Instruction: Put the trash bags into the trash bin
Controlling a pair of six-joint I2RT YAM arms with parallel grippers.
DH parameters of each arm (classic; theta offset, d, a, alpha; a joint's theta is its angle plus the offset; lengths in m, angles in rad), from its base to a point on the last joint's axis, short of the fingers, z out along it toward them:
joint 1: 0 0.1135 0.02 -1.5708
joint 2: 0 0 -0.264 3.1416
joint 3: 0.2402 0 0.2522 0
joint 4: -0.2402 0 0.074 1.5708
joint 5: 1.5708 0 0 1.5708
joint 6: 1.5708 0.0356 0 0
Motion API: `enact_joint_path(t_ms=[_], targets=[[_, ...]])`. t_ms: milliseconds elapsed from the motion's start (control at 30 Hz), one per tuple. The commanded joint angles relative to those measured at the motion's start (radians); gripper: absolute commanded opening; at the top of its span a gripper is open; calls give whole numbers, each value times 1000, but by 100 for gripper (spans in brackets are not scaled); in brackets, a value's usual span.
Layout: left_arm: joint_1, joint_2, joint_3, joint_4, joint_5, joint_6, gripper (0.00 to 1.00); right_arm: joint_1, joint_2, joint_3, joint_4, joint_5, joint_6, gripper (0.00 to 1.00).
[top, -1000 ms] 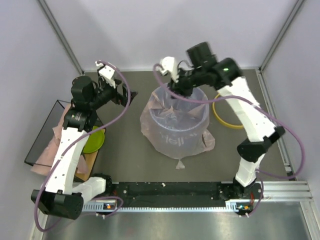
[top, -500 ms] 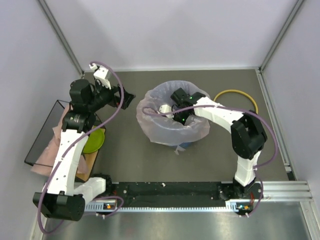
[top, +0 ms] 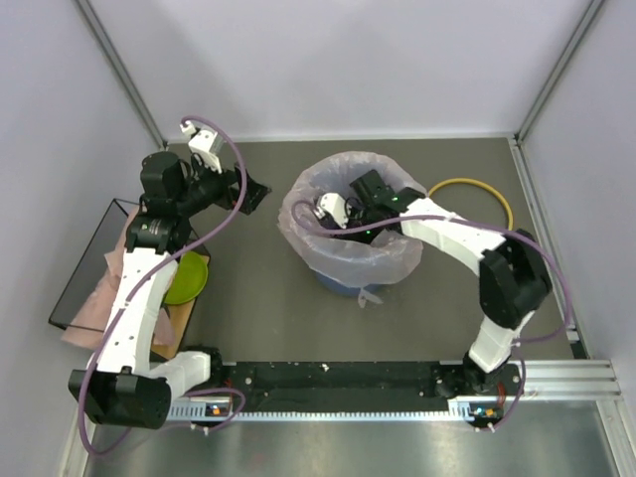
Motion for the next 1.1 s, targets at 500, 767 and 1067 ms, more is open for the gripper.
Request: enact_joint_path(t_ms=[500,767,1067], targets=[[-7,29,77,143,274,32,76,-13,-276,234,-51,-143,148,43],[-100,36,27,52,267,220,63,-128,-362,322,-70,-198,280,57],[-131,60,-53,-26,207,337,58,-213,-430,83,-96,-232,239,38]])
